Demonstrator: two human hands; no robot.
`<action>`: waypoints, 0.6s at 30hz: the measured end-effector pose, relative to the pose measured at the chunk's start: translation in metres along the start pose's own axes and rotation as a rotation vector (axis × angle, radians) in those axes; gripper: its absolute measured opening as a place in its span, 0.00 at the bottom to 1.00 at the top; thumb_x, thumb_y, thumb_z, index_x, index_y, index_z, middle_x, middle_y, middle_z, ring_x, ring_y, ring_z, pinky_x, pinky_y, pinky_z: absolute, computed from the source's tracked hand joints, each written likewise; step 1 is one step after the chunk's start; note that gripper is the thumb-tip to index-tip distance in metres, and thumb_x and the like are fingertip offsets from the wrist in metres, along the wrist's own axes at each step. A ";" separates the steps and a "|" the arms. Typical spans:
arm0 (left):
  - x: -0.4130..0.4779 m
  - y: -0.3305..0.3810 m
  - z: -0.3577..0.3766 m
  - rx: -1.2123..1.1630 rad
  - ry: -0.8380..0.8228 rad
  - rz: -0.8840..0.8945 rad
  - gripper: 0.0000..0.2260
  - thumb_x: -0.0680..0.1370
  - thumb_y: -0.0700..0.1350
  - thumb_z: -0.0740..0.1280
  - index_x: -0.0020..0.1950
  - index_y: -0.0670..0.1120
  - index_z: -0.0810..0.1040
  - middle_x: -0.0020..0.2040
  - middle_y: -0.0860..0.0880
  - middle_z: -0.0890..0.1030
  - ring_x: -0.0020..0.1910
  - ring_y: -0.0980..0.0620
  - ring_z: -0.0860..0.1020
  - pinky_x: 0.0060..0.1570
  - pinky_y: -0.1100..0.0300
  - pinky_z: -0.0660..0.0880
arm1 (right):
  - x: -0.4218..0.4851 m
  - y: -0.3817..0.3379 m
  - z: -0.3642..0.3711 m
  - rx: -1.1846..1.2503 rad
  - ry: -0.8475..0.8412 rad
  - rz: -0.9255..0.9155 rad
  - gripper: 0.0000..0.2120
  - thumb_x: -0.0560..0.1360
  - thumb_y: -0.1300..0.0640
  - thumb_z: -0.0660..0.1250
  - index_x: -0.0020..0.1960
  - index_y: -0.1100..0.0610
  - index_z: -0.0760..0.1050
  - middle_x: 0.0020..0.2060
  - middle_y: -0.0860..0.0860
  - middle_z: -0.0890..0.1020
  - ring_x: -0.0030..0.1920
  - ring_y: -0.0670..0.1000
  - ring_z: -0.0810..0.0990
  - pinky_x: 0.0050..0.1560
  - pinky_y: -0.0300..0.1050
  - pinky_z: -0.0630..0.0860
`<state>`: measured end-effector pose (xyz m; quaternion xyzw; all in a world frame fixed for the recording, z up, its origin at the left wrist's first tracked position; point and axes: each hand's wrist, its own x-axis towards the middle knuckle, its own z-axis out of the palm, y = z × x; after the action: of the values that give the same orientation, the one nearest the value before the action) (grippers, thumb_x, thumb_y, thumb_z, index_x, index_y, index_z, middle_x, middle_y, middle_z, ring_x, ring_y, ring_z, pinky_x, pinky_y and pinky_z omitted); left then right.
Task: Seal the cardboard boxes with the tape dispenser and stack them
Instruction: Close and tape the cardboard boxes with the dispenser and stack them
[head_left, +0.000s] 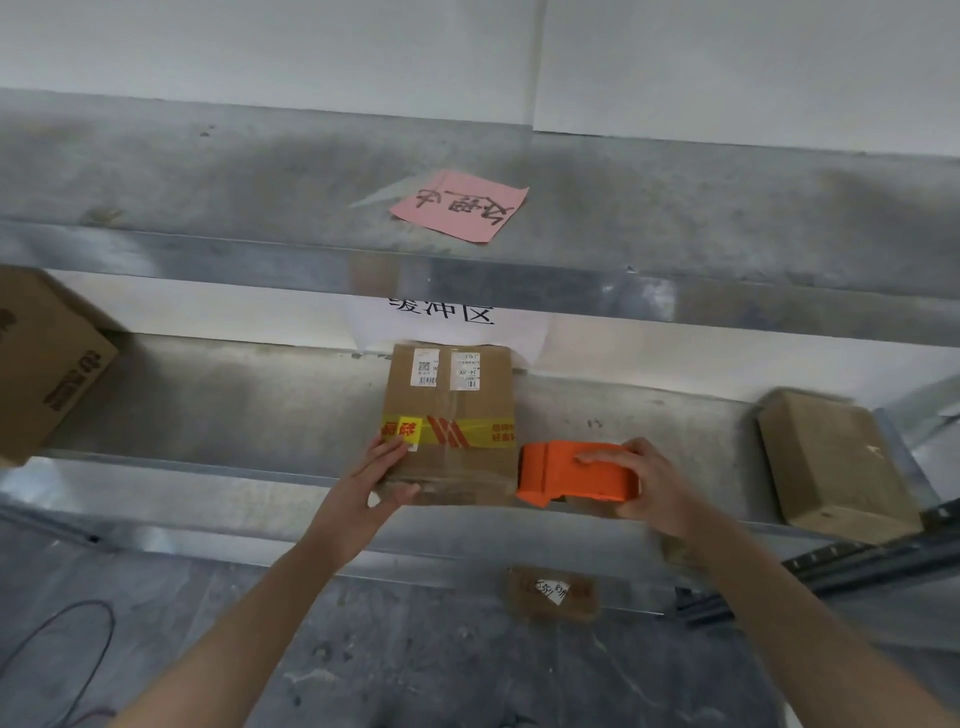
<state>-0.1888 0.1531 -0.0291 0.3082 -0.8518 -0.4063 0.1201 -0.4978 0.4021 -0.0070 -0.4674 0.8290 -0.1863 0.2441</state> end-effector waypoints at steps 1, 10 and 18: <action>0.000 0.001 0.002 0.004 0.015 0.003 0.28 0.72 0.61 0.64 0.71 0.57 0.68 0.72 0.68 0.61 0.74 0.65 0.57 0.70 0.58 0.65 | 0.002 0.002 0.000 0.001 0.004 0.004 0.36 0.65 0.63 0.76 0.62 0.32 0.69 0.56 0.51 0.66 0.53 0.51 0.71 0.47 0.29 0.65; 0.004 0.002 0.011 0.022 0.124 -0.046 0.25 0.72 0.58 0.68 0.68 0.56 0.72 0.73 0.60 0.65 0.69 0.63 0.65 0.65 0.58 0.70 | 0.014 -0.005 -0.003 -0.060 -0.004 0.009 0.32 0.67 0.60 0.75 0.61 0.32 0.69 0.58 0.52 0.64 0.58 0.55 0.69 0.60 0.45 0.70; 0.007 0.004 0.004 0.279 0.121 0.029 0.29 0.70 0.65 0.61 0.68 0.53 0.74 0.70 0.56 0.70 0.72 0.57 0.63 0.67 0.52 0.68 | -0.004 -0.034 0.009 -0.290 0.194 -0.076 0.31 0.69 0.32 0.66 0.69 0.41 0.71 0.73 0.50 0.63 0.76 0.57 0.54 0.69 0.61 0.66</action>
<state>-0.1981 0.1531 -0.0289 0.3333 -0.8955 -0.2631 0.1331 -0.4675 0.3880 0.0046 -0.5086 0.8485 -0.1184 0.0857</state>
